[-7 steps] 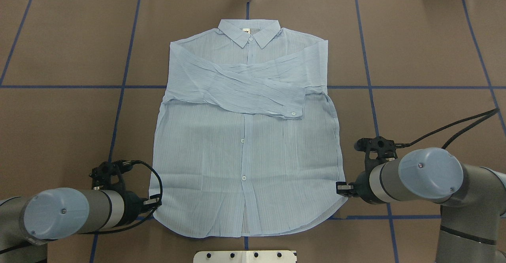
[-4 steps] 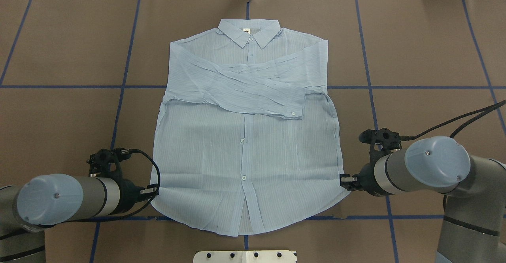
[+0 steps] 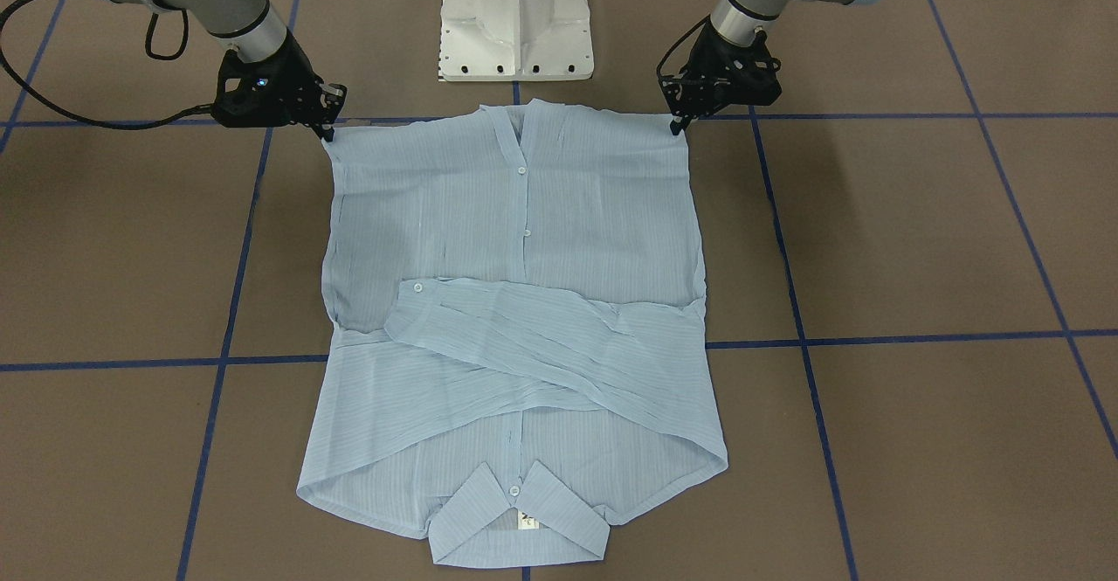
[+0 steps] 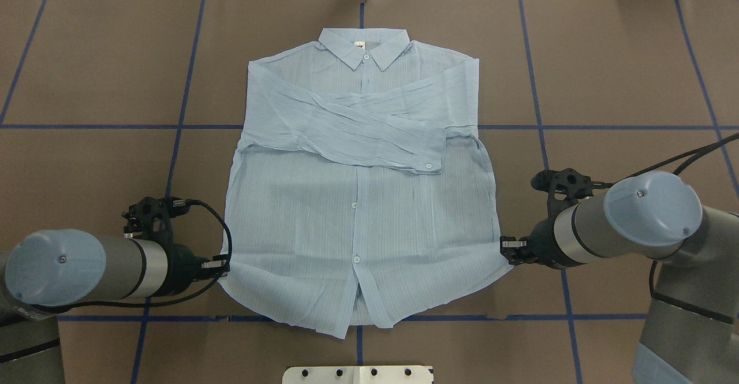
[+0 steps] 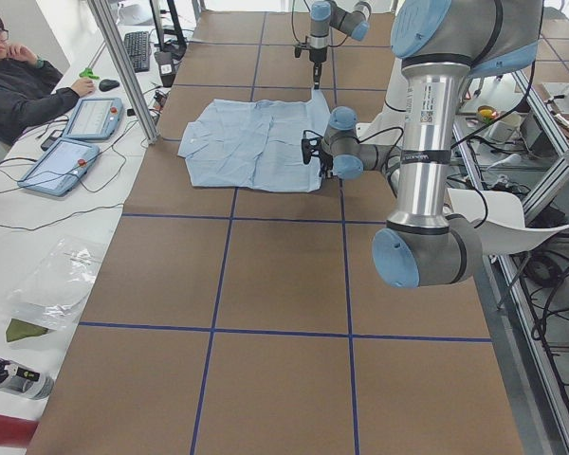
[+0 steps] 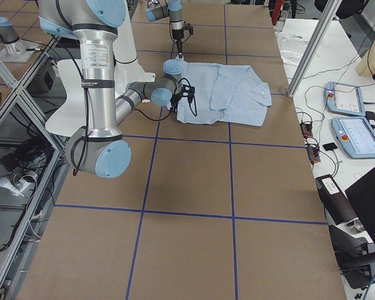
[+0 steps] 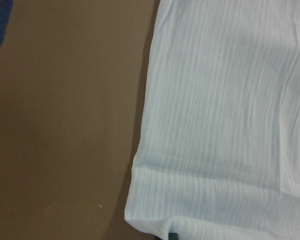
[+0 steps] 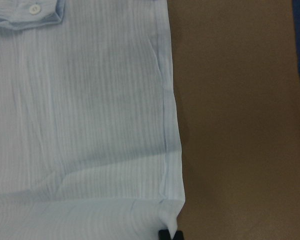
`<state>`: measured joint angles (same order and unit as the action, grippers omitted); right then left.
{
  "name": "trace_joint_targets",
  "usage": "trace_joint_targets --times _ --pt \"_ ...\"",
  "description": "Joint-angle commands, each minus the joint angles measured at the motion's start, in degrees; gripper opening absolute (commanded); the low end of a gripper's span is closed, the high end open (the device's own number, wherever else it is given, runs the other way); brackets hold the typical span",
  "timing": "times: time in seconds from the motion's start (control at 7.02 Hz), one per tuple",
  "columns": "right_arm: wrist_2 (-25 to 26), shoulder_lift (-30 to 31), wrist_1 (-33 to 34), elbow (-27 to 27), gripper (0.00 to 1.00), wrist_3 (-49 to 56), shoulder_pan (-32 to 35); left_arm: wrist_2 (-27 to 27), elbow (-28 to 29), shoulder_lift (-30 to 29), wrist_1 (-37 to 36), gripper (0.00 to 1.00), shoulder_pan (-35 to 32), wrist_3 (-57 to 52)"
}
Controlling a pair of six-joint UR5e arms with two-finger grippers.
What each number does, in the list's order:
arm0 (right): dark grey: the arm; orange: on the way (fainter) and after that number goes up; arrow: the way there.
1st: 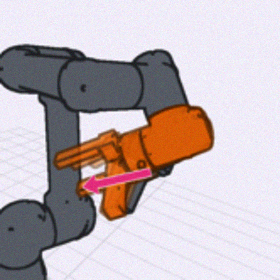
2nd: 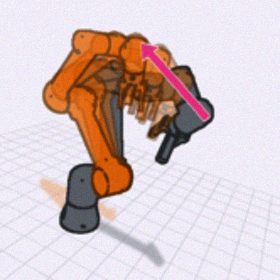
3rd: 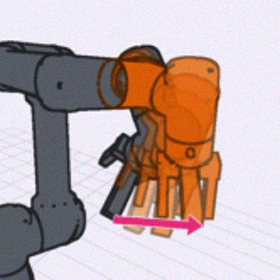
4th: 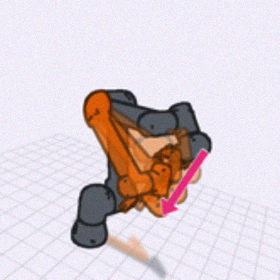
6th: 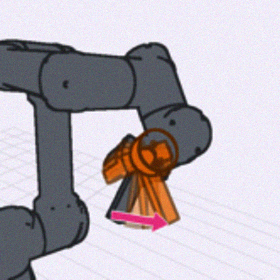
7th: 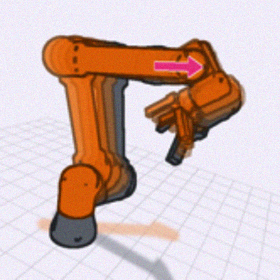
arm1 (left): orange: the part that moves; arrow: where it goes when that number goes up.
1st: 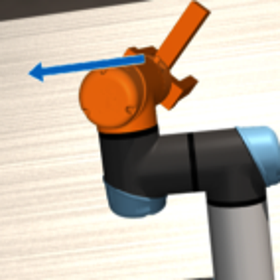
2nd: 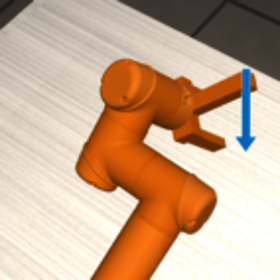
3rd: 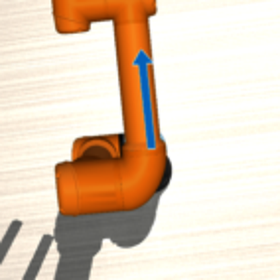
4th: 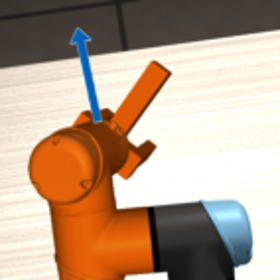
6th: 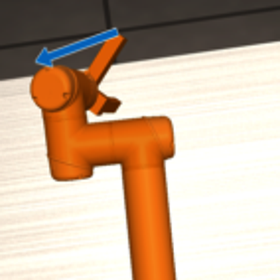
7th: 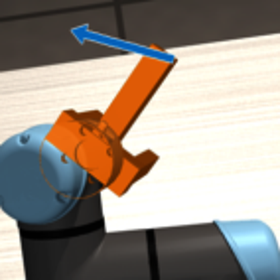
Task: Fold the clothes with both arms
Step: 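Lift the hem with both grippers and fold it toward the collar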
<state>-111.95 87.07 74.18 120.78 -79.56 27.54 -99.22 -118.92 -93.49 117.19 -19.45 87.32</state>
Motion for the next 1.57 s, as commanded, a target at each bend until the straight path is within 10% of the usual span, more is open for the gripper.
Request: trace_joint_targets --times 0.0,1.42 --pt "-3.9 -0.8 0.0 0.0 0.00 0.5 3.9 -0.7 -0.1 -0.2 0.4 0.00 -0.8 -0.3" --pt "-9.6 -12.8 0.4 -6.8 0.00 1.3 18.0 -13.5 3.1 -9.1 0.1 0.00 -21.2 -6.6"
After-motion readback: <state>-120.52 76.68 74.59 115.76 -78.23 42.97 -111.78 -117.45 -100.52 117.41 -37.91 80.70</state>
